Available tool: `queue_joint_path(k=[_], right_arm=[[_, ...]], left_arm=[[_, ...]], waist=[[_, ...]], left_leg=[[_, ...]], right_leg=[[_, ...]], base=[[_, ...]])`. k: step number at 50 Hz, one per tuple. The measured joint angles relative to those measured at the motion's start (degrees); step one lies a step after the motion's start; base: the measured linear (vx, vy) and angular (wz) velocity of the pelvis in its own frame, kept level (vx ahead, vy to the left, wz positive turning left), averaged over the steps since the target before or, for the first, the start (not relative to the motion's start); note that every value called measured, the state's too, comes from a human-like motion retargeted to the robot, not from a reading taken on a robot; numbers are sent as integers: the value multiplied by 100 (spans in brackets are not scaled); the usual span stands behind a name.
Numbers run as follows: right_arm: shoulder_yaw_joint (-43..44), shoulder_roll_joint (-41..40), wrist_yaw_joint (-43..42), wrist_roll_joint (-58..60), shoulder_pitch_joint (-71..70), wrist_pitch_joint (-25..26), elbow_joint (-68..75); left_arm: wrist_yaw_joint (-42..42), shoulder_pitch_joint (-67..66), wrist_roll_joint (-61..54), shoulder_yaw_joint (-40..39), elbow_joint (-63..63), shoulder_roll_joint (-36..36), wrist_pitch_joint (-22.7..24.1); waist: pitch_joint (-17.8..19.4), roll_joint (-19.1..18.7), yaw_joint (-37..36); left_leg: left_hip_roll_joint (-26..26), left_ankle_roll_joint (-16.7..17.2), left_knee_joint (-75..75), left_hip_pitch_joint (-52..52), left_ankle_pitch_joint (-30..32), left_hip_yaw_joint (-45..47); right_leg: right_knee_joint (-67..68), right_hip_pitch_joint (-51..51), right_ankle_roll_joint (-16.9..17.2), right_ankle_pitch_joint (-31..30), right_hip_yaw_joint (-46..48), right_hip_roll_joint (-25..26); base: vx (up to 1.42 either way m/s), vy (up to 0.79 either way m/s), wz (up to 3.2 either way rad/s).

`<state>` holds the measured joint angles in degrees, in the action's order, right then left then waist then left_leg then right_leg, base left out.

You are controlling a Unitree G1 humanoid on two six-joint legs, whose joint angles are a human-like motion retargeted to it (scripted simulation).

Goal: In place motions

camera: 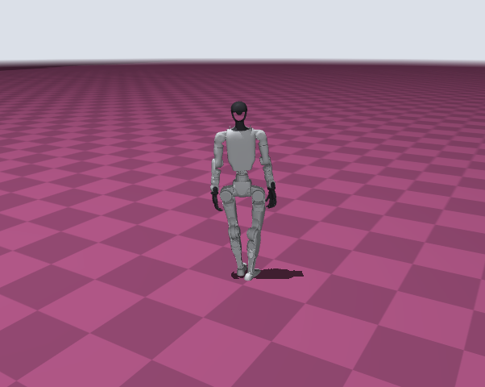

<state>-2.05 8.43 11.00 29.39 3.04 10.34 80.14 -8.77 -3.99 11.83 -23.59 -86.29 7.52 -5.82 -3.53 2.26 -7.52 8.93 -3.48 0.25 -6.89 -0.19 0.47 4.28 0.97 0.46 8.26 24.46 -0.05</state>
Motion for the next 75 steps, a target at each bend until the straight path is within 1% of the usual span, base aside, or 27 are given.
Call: queue_joint_path(k=[5, 11, 17, 25, 30, 40, 48, 53, 58, 65, 70, 75], right_arm=[[35, 133, -91, -69, -76, 94, 222], [186, 249, -176, -223, -159, 206, 432], [268, 305, -158, -339, -88, 244, 503], [406, 236, 41, -306, 143, 312, 432], [351, 170, 261, -253, 99, 297, 264], [268, 65, 256, -231, -123, 177, -45], [82, -81, 403, -182, -437, 134, -212], [-141, -160, 489, -142, -593, 84, -266], [-317, -173, 410, -27, -744, 84, -87], [-302, -63, 172, -102, -875, 275, 526], [-237, 71, 101, -128, -872, 431, 968], [-152, 147, 21, -86, -811, 492, 1171]], left_arm=[[-26, -40, -62, -59, 130, 55, -12], [-71, -58, -175, -58, 223, -27, -22], [-151, -55, -37, 107, 263, -177, 20], [-140, -140, 305, 292, 190, -274, 74], [-92, -226, 209, 123, -12, -294, 50], [47, -292, 105, -90, -486, -188, -38], [102, -487, 123, -120, -531, -193, -27], [92, -638, 126, -126, -424, -253, -63], [71, -664, 117, -76, -256, -314, -64], [-3, -454, 118, 44, 43, -331, -40], [-45, -299, 111, 111, 220, -299, -21], [-54, -232, 69, 161, 364, -270, 4]], waist=[[6, -126, 566], [90, -283, 950], [106, -472, 1289], [18, -486, 1291], [-4, -461, 1305], [-208, -318, 1381], [-362, -303, 1607], [-429, -375, 1879], [-427, -551, 2262], [-350, -797, 2647], [-357, -913, 2711], [-346, -917, 2665]], left_leg=[[-192, -32, -58, 181, -127, 448], [-375, -63, -103, 379, -255, 972], [-486, -67, -145, 438, -302, 1175], [-492, -69, -208, 503, -344, 1292], [-510, -73, -218, 545, -378, 1367], [-482, -57, -246, 545, -443, 1433], [-621, 10, -289, 642, -621, 1949], [-766, 78, -321, 757, -758, 2473], [-935, 139, -346, 814, -836, 2922], [-1097, 206, -356, 793, -892, 3351], [-1145, 250, -351, 728, -911, 3543], [-1138, 264, -328, 678, -923, 3594]], right_leg=[[-16, 38, -78, -116, -346, 153], [20, 77, -123, -232, -678, 296], [0, 114, -141, -285, -870, 404], [-6, 165, -163, -326, -1021, 431], [9, 175, -171, -340, -1093, 458], [67, 323, -177, -354, -1252, 449], [146, 562, -218, -482, -1733, 595], [177, 690, -248, -614, -2127, 767], [187, 798, -261, -734, -2429, 957], [206, 963, -277, -858, -2721, 1147], [207, 1082, -286, -935, -2854, 1207], [211, 1147, -298, -985, -2912, 1207]], base=[[-49, -32, -89], [-41, -12, -82], [-25, 4, -33], [-5, 2, -7], [0, 0, -4], [-7, 5, -6], [-23, 20, -60], [-19, 28, -97], [-13, 33, -83], [-9, 24, -58], [-5, 9, -38], [-4, 4, -13]])
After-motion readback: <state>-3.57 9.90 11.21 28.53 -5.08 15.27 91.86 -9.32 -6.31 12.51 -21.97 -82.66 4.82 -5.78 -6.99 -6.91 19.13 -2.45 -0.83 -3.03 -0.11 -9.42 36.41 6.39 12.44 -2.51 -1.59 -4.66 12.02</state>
